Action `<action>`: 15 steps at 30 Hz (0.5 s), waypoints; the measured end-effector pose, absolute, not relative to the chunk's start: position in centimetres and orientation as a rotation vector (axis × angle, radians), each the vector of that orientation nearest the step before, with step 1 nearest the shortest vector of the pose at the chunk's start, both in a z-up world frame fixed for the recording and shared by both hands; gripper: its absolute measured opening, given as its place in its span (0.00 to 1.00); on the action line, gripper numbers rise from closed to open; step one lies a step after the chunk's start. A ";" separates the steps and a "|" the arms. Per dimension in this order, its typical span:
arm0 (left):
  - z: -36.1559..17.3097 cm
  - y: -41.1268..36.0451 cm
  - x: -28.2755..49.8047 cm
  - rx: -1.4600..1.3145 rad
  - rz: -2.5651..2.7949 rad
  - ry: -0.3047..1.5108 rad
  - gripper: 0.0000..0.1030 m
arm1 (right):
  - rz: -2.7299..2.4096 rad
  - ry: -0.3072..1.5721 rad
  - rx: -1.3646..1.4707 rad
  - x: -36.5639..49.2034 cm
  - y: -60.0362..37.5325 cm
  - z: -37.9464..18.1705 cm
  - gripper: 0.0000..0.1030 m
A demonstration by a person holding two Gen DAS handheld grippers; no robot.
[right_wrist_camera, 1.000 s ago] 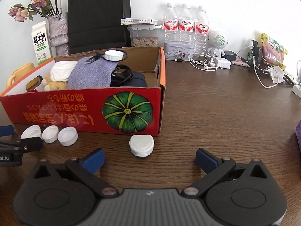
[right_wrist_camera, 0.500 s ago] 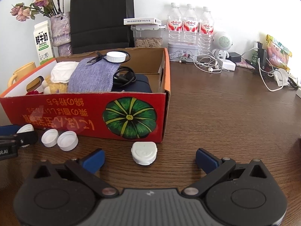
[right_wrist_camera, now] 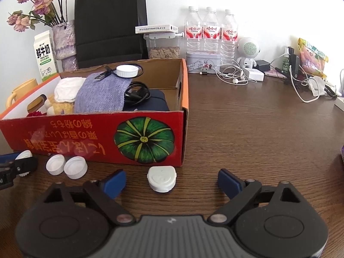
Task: Organize objects
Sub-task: 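Grasp the large white cap with the left gripper while the right gripper grasps the white oval cap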
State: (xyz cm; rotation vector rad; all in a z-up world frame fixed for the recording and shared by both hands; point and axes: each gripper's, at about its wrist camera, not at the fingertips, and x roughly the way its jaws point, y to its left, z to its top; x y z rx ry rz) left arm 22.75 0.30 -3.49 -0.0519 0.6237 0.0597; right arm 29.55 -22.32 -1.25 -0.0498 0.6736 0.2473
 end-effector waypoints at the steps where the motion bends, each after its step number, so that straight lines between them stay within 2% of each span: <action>1: -3.5 0.3 22.7 -0.053 0.059 0.622 0.39 | 0.250 0.670 -0.054 29.4 -22.3 -1.2 0.81; 5: -3.3 0.2 22.4 -0.050 0.049 0.608 0.39 | 0.263 0.655 -0.064 29.0 -22.1 -1.1 0.65; 7: -3.3 0.1 22.2 -0.048 0.045 0.603 0.39 | 0.268 0.646 -0.062 28.8 -22.1 -0.9 0.45; 8: -3.3 0.1 22.2 -0.049 0.045 0.603 0.39 | 0.271 0.642 -0.059 28.8 -22.2 -0.9 0.40; 9: -3.3 0.1 22.3 -0.050 0.045 0.603 0.39 | 0.276 0.640 -0.054 28.7 -22.2 -0.8 0.30; 10: -3.3 0.1 22.3 -0.051 0.045 0.603 0.39 | 0.285 0.638 -0.045 28.6 -22.3 -0.8 0.25; 15: -3.2 0.2 22.1 -0.053 0.044 0.598 0.39 | 0.311 0.619 -0.040 27.8 -22.1 -0.6 0.25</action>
